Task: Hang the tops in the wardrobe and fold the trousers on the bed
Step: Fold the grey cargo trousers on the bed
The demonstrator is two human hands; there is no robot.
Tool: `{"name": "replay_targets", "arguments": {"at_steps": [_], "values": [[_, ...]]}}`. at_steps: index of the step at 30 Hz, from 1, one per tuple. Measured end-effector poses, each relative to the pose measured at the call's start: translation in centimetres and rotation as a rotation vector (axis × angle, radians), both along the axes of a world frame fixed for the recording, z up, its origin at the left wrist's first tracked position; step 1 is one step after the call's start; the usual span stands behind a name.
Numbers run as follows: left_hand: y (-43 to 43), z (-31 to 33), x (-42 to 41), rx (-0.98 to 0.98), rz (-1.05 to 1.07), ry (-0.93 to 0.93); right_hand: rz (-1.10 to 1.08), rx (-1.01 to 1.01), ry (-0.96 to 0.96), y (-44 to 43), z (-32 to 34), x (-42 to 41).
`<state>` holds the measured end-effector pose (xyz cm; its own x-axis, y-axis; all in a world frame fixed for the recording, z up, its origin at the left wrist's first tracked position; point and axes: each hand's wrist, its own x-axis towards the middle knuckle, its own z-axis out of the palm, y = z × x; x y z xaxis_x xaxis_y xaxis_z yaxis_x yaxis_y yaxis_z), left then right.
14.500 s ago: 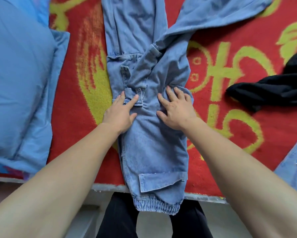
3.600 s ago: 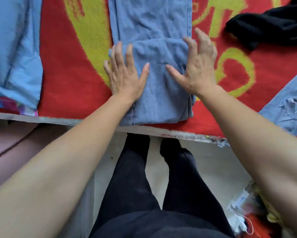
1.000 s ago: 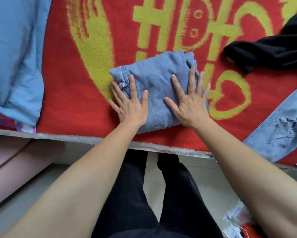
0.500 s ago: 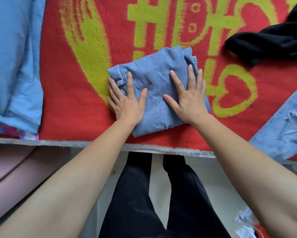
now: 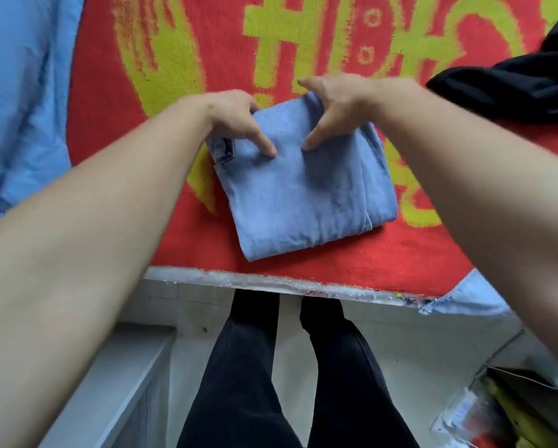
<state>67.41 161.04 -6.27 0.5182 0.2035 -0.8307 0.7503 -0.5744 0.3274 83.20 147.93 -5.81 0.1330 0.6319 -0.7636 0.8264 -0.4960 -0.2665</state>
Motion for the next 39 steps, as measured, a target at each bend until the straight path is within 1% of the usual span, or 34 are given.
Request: {"name": "replay_targets", "arguments": {"at_steps": [2,6,8,10,13,16,18,20,23,25,27,30,33,35,39], "values": [[-0.5,0.3,0.3,0.006,-0.019,0.025,0.078,-0.093,-0.028,1.3,0.4,-0.1],[-3.0,0.4,0.5,0.033,-0.143,0.107,0.192,-0.253,-0.121,0.8,1.1,-1.5],[-4.2,0.0,0.3,0.050,-0.149,0.131,0.203,-0.284,-0.133,-0.3,0.9,-2.2],[-5.6,-0.4,0.3,0.142,-0.128,0.136,0.212,-0.231,-0.161,-1.5,0.5,-2.6],[-7.0,-0.8,0.4,0.305,-0.137,0.128,0.283,-0.079,-0.274,-2.8,0.3,-2.6],[-7.0,-1.2,-0.1,0.331,-0.158,0.096,0.320,-0.043,-0.284,-3.3,0.1,-2.6],[-7.2,-1.1,-0.6,0.315,-0.146,0.051,0.260,-0.038,-0.233,-3.8,0.1,-2.8],[-7.9,-0.6,-1.6,0.312,-0.103,-0.021,0.176,0.018,-0.192,-5.0,0.6,-3.4],[-9.6,0.9,-3.4,0.385,-0.093,-0.132,0.091,0.126,-0.208,-7.6,1.9,-5.0],[-10.7,2.4,-4.6,0.447,-0.101,-0.202,0.048,0.196,-0.226,-9.3,3.0,-5.9],[-11.6,4.1,-5.6,0.479,-0.110,-0.234,0.038,0.242,-0.232,-10.5,4.5,-6.6],[-12.6,7.9,-6.9,0.493,-0.115,-0.234,0.063,0.249,-0.212,-11.9,7.9,-7.0],[-13.3,13.0,-7.9,0.564,-0.111,-0.223,0.065,0.298,-0.222,-12.4,12.8,-7.2],[-13.3,16.8,-8.6,0.627,-0.069,-0.243,0.074,0.374,-0.250,-11.9,16.5,-7.3],[-12.7,25.0,-10.9,0.731,0.103,-0.297,0.156,0.528,-0.269,-9.5,24.3,-7.9]]}}
